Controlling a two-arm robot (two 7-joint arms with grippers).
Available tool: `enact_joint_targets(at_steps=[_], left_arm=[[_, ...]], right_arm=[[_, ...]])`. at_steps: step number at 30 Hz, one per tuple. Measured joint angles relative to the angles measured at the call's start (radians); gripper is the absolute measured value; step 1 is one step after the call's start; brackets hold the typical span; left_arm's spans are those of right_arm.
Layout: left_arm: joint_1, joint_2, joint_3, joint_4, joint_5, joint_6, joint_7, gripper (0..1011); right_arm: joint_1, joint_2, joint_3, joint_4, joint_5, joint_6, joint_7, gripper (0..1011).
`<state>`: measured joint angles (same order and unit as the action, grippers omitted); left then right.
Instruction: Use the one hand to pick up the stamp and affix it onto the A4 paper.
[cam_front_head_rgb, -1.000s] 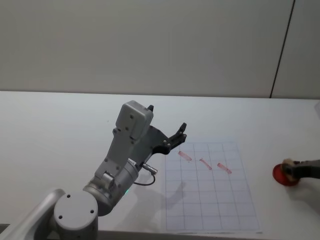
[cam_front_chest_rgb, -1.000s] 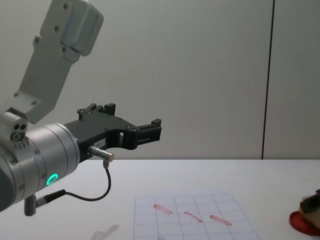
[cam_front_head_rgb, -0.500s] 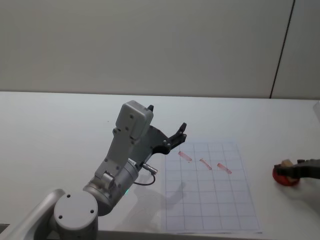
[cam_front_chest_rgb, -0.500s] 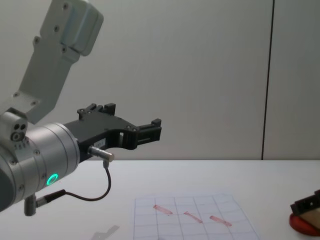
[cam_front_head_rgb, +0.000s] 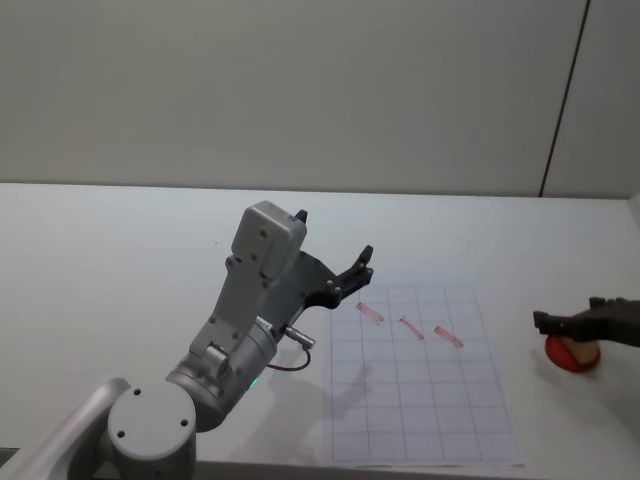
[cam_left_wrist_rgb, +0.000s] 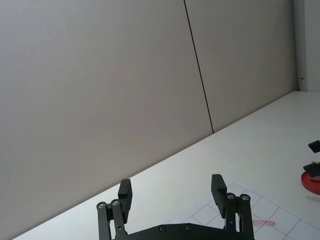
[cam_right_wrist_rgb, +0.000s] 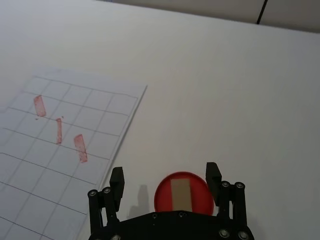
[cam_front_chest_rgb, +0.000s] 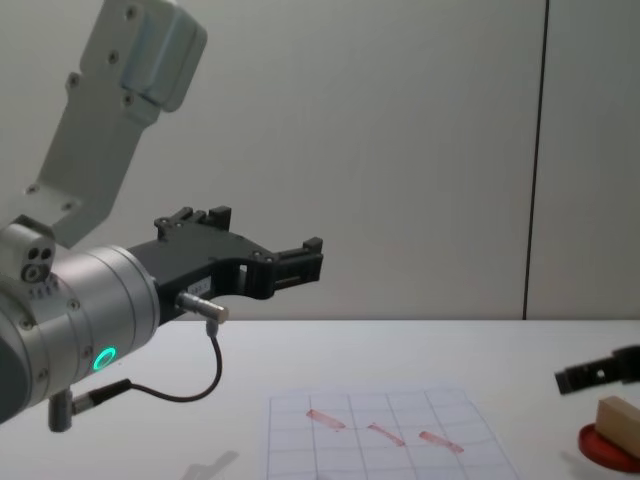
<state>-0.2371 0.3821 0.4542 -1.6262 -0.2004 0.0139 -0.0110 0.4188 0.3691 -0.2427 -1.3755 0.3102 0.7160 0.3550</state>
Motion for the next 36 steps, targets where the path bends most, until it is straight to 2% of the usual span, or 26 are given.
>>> enact_joint_targets(at_steps=[21,36], left_arm=[[0.0,0.0,0.0,0.0,0.0,0.0,0.0,1002],[0.0,0.0,0.0,0.0,0.0,0.0,0.0,1002]], right_arm=[[-0.064,0.012,0.014,-0.184,0.099,-0.187,-0.014,1001],[-0.08,0.015,0.017,-0.236,0.127,-0.232,-0.018,1001]])
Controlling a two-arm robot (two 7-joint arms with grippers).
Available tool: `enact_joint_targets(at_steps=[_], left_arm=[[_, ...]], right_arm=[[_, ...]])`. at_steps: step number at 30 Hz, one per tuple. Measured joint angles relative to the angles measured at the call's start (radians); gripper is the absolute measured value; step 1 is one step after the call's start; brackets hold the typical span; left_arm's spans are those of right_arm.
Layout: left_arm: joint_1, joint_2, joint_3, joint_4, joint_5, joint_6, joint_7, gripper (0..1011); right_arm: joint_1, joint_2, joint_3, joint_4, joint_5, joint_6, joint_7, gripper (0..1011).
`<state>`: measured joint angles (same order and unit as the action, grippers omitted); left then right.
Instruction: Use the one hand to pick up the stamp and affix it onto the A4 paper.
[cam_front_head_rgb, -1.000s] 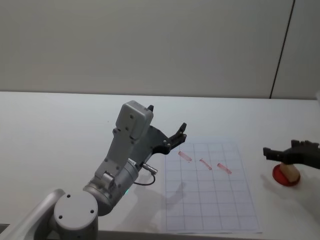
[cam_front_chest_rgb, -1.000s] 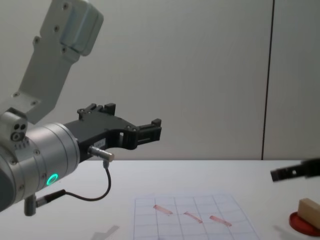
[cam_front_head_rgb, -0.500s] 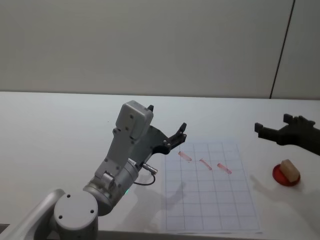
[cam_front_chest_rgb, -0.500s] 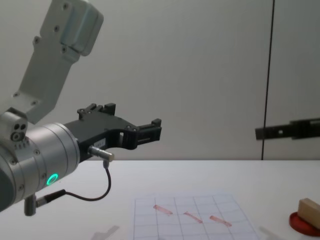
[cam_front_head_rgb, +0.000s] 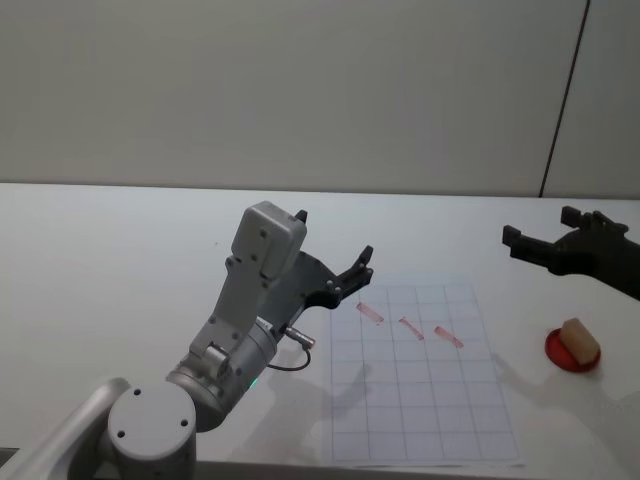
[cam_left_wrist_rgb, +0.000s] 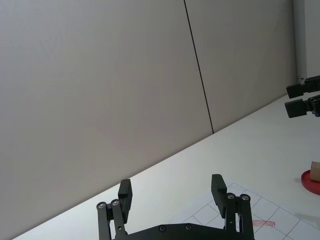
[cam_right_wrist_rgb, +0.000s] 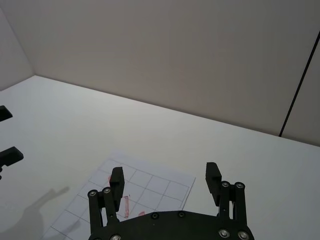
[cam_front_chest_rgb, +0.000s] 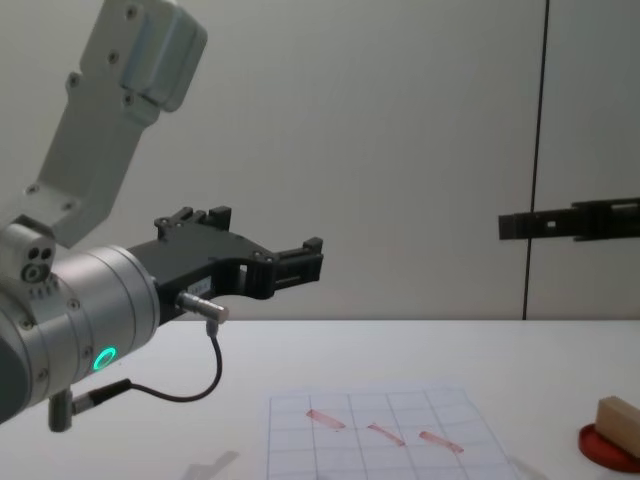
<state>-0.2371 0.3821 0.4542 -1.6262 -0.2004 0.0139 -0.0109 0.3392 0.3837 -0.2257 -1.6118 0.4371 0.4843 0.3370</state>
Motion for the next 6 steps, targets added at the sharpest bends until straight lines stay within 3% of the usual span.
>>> enact_joint_targets(at_steps=[6], left_arm=[[0.0,0.0,0.0,0.0,0.0,0.0,0.0,1002]], right_arm=[[-0.003,0.001,0.001,-0.01,0.005,-0.008,-0.001,1001]])
